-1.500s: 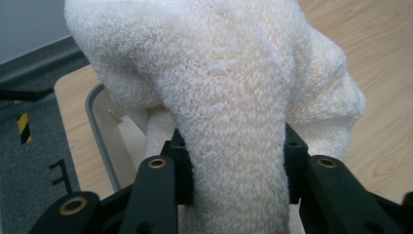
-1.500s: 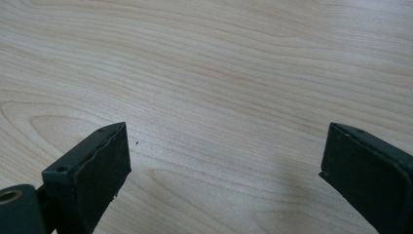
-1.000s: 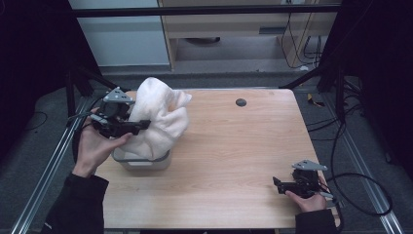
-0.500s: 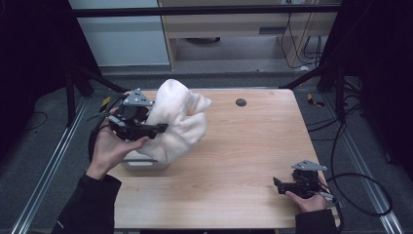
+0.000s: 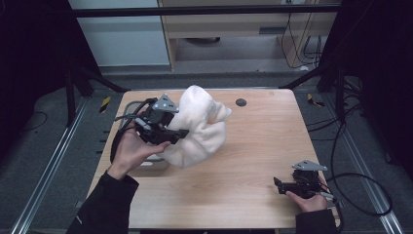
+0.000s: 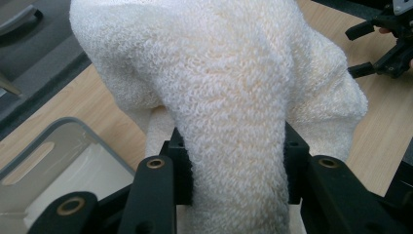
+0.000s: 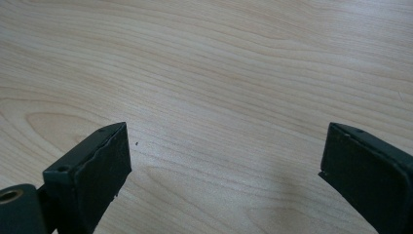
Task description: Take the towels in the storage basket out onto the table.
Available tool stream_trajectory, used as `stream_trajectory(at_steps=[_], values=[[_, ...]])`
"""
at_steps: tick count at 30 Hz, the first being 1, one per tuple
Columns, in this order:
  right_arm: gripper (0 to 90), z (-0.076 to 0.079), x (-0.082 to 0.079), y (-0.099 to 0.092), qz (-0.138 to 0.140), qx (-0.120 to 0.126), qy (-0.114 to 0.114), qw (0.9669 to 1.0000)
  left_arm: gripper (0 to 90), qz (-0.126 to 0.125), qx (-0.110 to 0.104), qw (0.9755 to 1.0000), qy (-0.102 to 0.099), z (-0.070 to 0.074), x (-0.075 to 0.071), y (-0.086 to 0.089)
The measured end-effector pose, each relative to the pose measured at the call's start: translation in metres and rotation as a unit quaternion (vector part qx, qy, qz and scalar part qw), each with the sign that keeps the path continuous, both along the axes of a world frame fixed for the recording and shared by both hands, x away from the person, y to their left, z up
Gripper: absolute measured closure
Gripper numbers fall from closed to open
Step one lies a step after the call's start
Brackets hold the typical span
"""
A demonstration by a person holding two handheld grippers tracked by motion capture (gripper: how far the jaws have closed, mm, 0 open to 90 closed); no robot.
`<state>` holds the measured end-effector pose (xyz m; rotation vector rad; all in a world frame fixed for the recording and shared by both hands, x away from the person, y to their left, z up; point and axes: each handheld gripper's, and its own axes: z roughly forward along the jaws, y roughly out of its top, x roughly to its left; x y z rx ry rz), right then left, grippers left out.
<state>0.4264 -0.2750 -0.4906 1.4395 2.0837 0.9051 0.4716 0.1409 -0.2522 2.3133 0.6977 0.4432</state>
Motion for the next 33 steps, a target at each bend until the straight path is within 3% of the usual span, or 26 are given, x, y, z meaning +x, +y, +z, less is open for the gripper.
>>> stream_trajectory(at_steps=[16,33], values=[[4.6,0.000,0.000,0.000,0.002,0.004,0.001,1.0000,60.1,-0.039,0.033,0.9984,0.022,-0.027,0.011,-0.038],[4.7,-0.001,-0.001,-0.001,0.002,0.003,0.001,1.0000,59.9,-0.057,0.061,0.9953,0.051,-0.078,0.033,-0.069]])
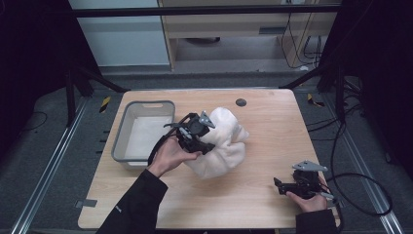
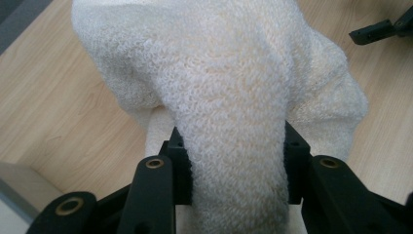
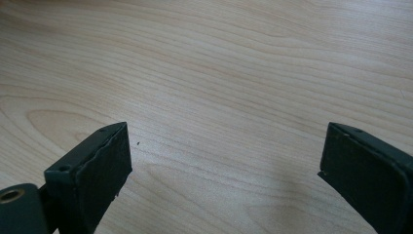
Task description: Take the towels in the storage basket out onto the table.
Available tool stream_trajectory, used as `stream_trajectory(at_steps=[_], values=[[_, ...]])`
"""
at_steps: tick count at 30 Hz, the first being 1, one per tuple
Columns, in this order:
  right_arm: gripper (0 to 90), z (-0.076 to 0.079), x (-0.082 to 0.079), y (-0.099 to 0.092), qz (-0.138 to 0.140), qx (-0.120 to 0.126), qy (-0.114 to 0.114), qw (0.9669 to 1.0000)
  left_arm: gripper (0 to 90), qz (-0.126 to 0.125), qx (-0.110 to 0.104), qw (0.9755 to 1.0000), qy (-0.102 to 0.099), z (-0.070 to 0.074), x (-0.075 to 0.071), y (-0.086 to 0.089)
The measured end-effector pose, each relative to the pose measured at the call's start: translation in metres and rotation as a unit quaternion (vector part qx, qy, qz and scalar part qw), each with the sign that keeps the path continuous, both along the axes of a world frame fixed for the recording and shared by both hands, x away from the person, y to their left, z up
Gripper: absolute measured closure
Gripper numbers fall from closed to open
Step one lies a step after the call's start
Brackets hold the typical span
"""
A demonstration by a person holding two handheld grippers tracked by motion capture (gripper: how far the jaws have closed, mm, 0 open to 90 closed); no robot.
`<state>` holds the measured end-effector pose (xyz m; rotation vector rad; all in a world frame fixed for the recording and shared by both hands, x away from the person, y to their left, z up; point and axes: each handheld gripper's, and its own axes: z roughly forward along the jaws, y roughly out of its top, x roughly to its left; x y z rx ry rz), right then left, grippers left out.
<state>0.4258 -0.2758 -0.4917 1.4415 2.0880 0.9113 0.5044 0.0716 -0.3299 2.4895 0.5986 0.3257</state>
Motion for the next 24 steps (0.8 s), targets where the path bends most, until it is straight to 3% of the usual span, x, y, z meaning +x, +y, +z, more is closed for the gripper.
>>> stream_trajectory(at_steps=[17,24], values=[[4.7,-0.001,0.000,0.000,0.001,-0.002,0.001,1.0000,58.4,-0.005,0.033,0.9993,0.017,-0.044,0.010,-0.017],[4.6,-0.001,0.000,0.000,0.001,-0.004,0.000,1.0000,56.1,-0.004,0.030,0.9993,0.023,-0.064,0.012,-0.020]])
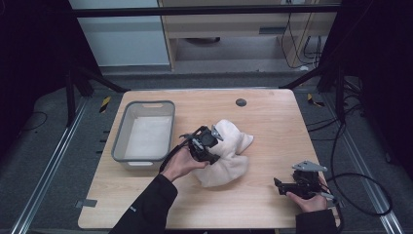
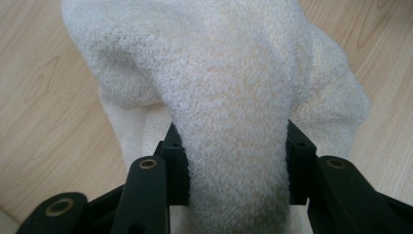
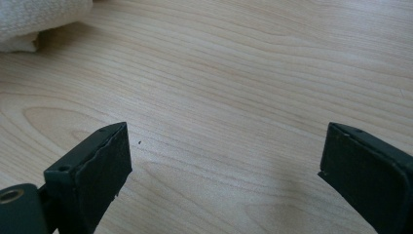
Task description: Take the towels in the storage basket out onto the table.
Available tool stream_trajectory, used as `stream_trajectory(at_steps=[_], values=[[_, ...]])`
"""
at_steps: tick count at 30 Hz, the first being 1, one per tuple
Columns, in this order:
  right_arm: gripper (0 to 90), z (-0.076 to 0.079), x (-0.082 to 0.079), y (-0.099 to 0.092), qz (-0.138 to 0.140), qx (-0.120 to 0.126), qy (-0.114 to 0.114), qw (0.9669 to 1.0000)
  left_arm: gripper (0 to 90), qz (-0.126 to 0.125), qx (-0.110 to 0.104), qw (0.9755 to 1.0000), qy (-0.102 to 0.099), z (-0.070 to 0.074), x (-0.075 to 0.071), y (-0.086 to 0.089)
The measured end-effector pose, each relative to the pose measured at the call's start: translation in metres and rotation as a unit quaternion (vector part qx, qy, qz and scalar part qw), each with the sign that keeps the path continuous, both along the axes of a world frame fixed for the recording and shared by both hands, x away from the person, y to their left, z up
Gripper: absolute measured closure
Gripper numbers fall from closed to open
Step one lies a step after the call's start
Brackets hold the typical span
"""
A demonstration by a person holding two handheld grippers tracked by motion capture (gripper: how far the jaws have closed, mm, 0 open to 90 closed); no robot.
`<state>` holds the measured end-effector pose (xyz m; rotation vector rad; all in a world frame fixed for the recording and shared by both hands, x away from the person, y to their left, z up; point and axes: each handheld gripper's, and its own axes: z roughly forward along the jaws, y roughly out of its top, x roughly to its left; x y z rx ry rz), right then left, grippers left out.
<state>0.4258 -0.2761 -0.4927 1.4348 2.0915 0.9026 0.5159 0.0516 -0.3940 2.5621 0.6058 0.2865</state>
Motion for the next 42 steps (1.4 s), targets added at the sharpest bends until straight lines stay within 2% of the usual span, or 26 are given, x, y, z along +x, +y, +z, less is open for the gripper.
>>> stream_trajectory(at_steps=[6,10,15,17,22,29,35,42], values=[[4.4,0.000,0.000,0.000,0.001,-0.002,0.001,1.0000,51.7,0.007,-0.006,1.0000,-0.002,-0.006,0.000,0.000],[4.4,-0.001,0.000,0.000,0.003,-0.004,-0.002,1.0000,45.5,0.003,-0.004,1.0000,-0.003,-0.010,0.000,0.000],[4.2,-0.001,0.000,0.000,0.003,-0.004,-0.001,1.0000,34.1,0.010,-0.013,0.9999,-0.004,-0.011,0.001,0.002],[4.1,-0.001,0.000,0.000,0.002,-0.004,-0.001,1.0000,32.2,0.010,-0.016,0.9998,-0.005,-0.010,-0.001,0.004],[4.0,-0.001,0.000,0.000,0.002,-0.003,-0.001,1.0000,27.6,0.014,-0.043,0.9988,-0.016,0.000,-0.007,0.011],[3.9,-0.001,0.000,0.000,0.002,-0.003,0.000,1.0000,25.8,0.018,-0.064,0.9971,-0.038,0.015,-0.016,0.024],[4.0,0.000,0.000,0.001,0.000,-0.001,0.000,1.0000,26.2,0.033,-0.088,0.9937,-0.061,0.027,-0.025,0.040],[4.6,-0.001,0.000,0.001,0.001,-0.003,0.000,1.0000,27.0,0.060,-0.124,0.9869,-0.083,0.037,-0.034,0.063]])
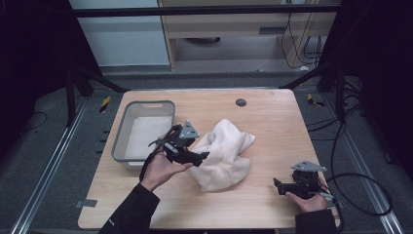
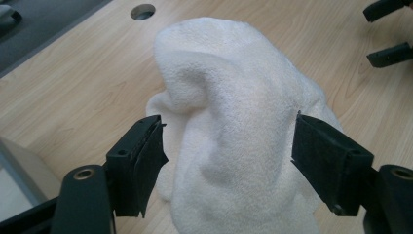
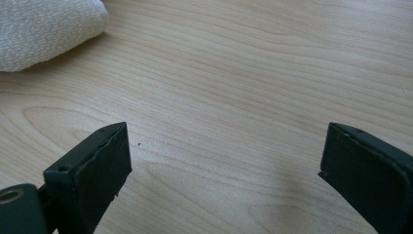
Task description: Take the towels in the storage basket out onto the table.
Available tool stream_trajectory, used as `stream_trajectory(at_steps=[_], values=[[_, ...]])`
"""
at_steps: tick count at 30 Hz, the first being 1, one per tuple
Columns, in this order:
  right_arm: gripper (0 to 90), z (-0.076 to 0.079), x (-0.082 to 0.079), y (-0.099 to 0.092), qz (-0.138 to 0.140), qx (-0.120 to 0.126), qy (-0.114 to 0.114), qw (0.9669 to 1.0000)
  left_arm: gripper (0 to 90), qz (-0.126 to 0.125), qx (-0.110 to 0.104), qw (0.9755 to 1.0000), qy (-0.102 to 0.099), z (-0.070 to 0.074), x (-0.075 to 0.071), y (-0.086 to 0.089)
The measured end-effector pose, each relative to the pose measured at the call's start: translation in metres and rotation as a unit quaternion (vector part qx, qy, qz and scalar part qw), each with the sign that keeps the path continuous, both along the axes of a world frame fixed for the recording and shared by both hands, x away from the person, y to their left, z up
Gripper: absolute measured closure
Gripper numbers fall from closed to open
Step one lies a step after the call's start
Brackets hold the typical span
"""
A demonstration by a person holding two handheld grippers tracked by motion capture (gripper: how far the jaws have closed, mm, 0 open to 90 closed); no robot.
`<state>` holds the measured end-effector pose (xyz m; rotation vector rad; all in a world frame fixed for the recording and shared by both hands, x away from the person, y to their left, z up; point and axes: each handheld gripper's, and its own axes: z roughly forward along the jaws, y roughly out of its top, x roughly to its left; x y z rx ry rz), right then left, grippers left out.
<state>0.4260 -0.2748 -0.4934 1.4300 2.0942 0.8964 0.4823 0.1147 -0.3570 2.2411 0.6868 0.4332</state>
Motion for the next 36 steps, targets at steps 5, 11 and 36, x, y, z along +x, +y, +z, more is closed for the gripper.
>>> stream_trajectory(at_steps=[5,11,36], values=[[5.1,0.001,0.000,0.000,0.000,0.001,0.000,1.0000,28.1,0.023,-0.025,0.9993,-0.015,0.001,-0.007,0.019],[5.3,0.001,-0.001,0.000,-0.001,0.003,0.001,1.0000,29.9,0.051,-0.054,0.9969,-0.028,0.001,-0.016,0.043],[6.0,0.000,-0.001,0.000,0.001,-0.002,-0.003,1.0000,39.0,0.144,-0.081,0.9859,-0.030,-0.053,-0.064,0.131]])
